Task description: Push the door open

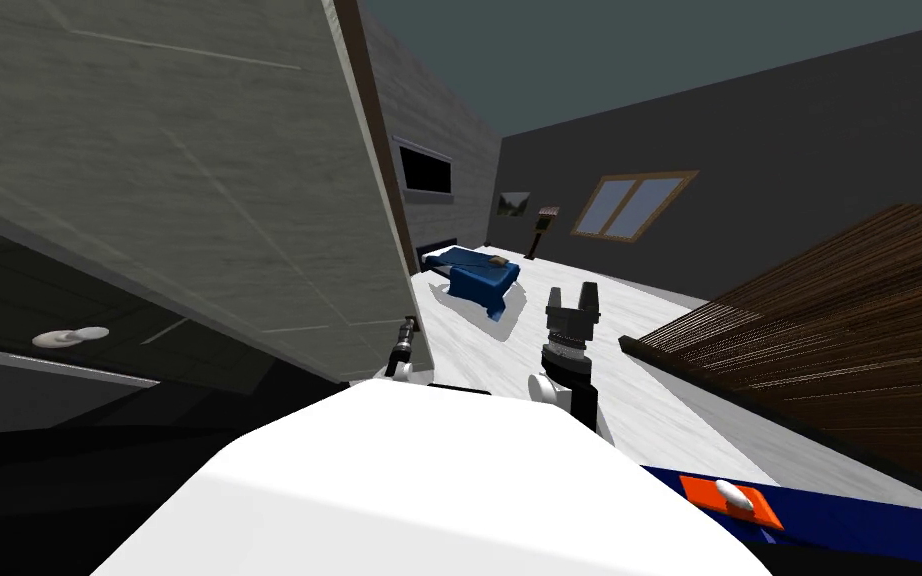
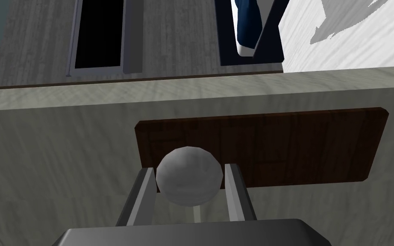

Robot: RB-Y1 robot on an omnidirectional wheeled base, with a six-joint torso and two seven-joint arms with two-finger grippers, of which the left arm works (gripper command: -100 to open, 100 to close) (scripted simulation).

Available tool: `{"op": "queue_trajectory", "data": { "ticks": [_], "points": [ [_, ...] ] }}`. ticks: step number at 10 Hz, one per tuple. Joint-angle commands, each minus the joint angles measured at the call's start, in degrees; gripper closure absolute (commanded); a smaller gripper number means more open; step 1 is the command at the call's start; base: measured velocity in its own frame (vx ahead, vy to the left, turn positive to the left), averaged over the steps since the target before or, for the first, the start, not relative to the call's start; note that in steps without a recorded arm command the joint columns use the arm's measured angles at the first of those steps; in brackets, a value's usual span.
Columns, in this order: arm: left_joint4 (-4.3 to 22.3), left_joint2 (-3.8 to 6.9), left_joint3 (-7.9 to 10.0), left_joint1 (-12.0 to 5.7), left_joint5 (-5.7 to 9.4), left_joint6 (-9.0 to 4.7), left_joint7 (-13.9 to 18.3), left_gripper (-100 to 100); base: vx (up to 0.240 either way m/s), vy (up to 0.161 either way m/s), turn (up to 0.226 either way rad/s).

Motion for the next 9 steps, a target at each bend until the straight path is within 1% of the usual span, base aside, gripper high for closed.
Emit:
{"op": "queue_trajectory", "data": {
  "ticks": [1, 3, 8, 9],
  "points": [
    [0.75, 0.57, 1.15, -1.01, 0.68, -0.53, -0.30, 100, 0.198, -0.063, 0.049],
    [0.83, 0.81, 2.39, -0.95, 1.42, -0.56, -0.75, 100, 0.196, -0.057, 0.054],
    [1.02, 1.36, 5.47, -0.82, 3.27, -0.65, -1.86, 100, 0.208, -0.036, 0.054],
    [1.05, 1.41, 5.81, -0.80, 3.48, -0.66, -1.99, 100, 0.218, -0.047, 0.053]
  ]
}}
